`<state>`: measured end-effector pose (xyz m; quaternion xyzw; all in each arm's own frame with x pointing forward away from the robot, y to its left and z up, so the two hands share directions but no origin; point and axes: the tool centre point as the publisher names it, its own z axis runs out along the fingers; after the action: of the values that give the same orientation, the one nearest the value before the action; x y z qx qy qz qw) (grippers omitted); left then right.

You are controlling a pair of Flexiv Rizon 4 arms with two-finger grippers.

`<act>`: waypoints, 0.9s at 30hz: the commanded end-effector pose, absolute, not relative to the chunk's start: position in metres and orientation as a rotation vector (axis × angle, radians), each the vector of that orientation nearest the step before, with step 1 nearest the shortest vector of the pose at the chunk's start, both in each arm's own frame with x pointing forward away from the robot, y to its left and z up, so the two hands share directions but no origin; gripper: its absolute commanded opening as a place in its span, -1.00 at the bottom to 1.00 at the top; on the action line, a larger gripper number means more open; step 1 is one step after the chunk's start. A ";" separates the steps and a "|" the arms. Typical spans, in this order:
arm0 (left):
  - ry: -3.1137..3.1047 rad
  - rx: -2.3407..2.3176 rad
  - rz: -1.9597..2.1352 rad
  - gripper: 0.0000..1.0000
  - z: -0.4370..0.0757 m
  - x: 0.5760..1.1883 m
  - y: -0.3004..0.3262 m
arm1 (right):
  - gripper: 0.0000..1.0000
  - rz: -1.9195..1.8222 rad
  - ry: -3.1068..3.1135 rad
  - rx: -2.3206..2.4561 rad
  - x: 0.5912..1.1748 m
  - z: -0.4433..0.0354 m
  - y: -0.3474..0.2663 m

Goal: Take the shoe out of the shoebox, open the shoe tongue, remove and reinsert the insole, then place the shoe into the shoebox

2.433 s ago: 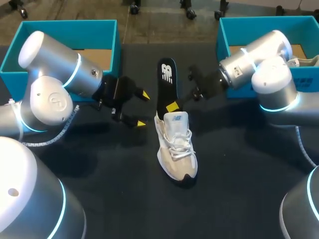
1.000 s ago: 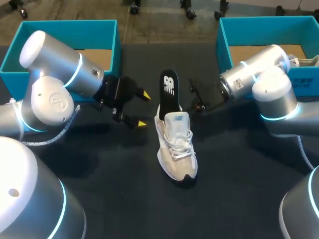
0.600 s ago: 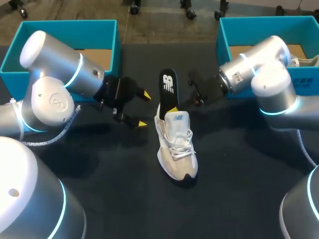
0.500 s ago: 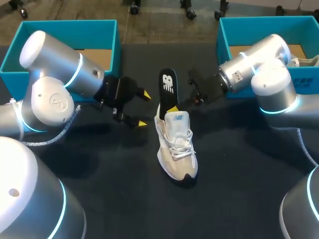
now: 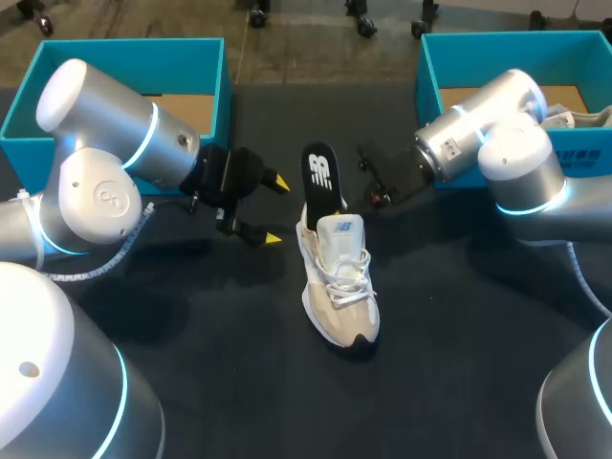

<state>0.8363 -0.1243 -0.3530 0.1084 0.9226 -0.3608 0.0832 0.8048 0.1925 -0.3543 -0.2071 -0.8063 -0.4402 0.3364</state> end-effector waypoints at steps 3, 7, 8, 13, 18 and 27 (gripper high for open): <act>2.753 0.326 -1.076 1.00 -0.354 0.835 -0.126 | -1.00 -1.117 -2.086 -0.568 0.789 -0.357 0.190; 2.753 0.328 -1.076 1.00 -0.353 0.836 -0.128 | -1.00 -1.104 -2.088 -0.569 0.789 -0.356 0.191; 2.753 0.329 -1.076 1.00 -0.354 0.836 -0.128 | -0.92 -1.105 -2.100 -0.567 0.790 -0.355 0.190; 2.753 0.335 -1.075 1.00 -0.353 0.836 -0.130 | -0.45 -1.102 -2.155 -0.554 0.800 -0.346 0.191; 2.750 0.328 -1.071 1.00 -0.351 0.836 -0.127 | -0.34 -1.108 -2.183 -0.539 0.809 -0.339 0.189; 2.750 0.321 -1.069 1.00 -0.352 0.835 -0.126 | -0.72 -1.104 -2.187 -0.485 0.826 -0.343 0.195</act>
<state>0.8374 -0.1264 -0.3519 0.1077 0.9233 -0.3589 0.0848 0.8170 0.1897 -0.3376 -0.1900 -0.8309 -0.4233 0.3071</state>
